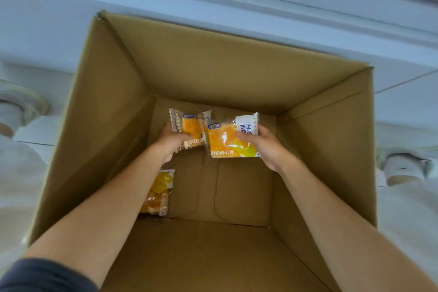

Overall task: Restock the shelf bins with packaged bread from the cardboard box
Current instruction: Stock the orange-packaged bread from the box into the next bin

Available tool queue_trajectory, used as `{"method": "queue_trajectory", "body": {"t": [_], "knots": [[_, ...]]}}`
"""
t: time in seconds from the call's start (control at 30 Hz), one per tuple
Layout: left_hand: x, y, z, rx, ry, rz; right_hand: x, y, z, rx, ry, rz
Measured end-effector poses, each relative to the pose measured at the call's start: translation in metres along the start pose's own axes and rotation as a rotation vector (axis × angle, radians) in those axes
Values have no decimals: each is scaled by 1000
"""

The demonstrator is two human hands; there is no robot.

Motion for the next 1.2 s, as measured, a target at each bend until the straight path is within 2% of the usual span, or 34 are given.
{"method": "queue_trajectory", "body": {"t": [0.13, 0.3, 0.43, 0.57, 0.63, 0.73, 0.93, 1.07, 1.2], "knots": [[-3, 58, 37, 9, 238, -348, -9, 33, -25, 20, -21, -49], [-27, 137, 89, -227, 98, -530, -28, 81, -65, 124, -57, -61], [-54, 194, 127, -335, -184, -368, -42, 120, -104, 254, -18, 23], [-74, 224, 164, -455, -275, -248, -35, 163, -145, 335, -31, -14], [-91, 237, 188, -589, -309, -193, -20, 185, -164, 383, 3, -6], [-125, 252, 227, -803, -384, -108, 11, 214, -196, 539, 36, 136], [-204, 273, 325, -1157, -549, -69, 87, 264, -274, 871, 17, 381], [-237, 261, 386, -1320, -738, 180, 132, 260, -319, 990, 99, 521], [-250, 237, 407, -1299, -1006, 480, 153, 233, -332, 1011, 221, 634]]}}
Point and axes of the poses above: each hand's wrist, its own y-axis away from the middle knuckle, its own x-axis out of the back of the hand, z = x × y, the point moved 2 cm from there along -y, towards the middle knuckle, and after that the axes turned 14 degrees about -z, right-handed, at the moved point
